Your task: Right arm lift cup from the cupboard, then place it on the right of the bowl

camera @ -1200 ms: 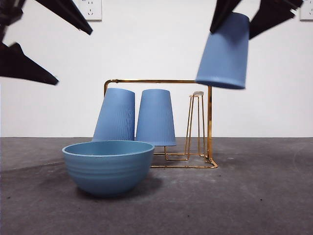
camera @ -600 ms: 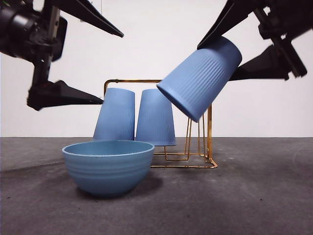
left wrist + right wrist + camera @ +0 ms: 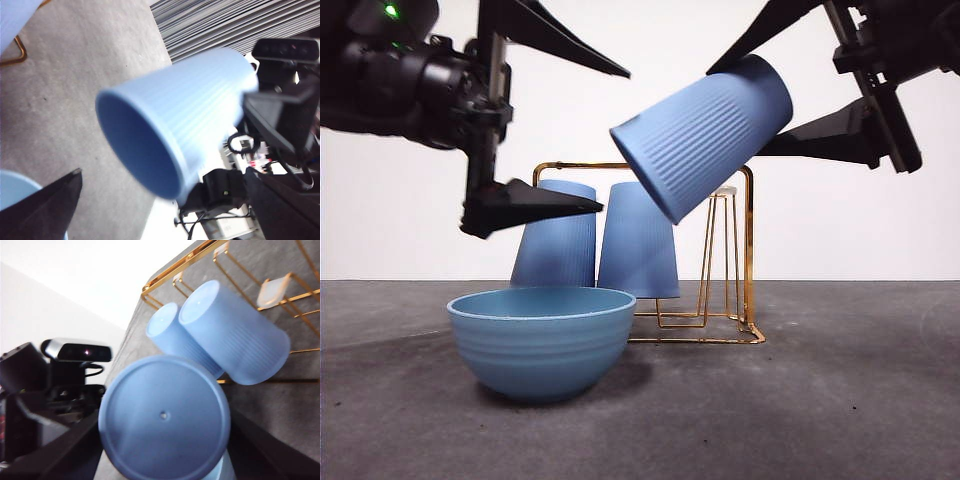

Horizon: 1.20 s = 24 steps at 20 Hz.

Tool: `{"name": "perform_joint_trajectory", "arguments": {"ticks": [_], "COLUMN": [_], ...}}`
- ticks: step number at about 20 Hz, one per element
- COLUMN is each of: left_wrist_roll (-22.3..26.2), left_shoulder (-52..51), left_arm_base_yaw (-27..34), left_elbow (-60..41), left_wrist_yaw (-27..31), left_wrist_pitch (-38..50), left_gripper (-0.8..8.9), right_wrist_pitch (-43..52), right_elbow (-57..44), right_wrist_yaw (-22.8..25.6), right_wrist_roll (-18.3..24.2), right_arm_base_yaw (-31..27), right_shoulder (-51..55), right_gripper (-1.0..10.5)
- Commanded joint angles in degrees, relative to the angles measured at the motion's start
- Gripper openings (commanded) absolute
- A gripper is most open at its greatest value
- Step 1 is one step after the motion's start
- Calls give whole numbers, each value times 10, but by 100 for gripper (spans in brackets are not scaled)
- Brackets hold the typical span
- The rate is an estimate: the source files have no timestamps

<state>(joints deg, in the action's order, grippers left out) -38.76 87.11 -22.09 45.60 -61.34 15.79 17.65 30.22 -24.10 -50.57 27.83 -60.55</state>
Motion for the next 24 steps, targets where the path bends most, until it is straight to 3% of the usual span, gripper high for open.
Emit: {"name": "perform_joint_trajectory", "arguments": {"ticks": [1,7,12,17,23,24], "left_wrist_roll": [-50,-97,-117,-116,-96,-93], "left_shoulder": [20,24,24,24,24,24], "left_arm_base_yaw": [-9,-28,-38,-38,-38,-38], "left_elbow": [9,9,9,9,9,9], "left_wrist_yaw": [-11,-2,18,26,33,33], "left_wrist_pitch": [43,103,127,126,125,125], "left_gripper": [494,486,289,20,14,14], "right_wrist_pitch": [19,68,98,98,97,97], "right_elbow": [1,1,1,1,1,1], "right_wrist_yaw": [-5,8,12,12,12,12], "right_wrist_roll": [-22,-50,-64,-66,-66,-66], "right_arm_base_yaw": [10,25,29,32,32,32], "right_shoulder": [-18,-58,-75,-80,-80,-80], "right_gripper": [273,274,273,273,276,322]}}
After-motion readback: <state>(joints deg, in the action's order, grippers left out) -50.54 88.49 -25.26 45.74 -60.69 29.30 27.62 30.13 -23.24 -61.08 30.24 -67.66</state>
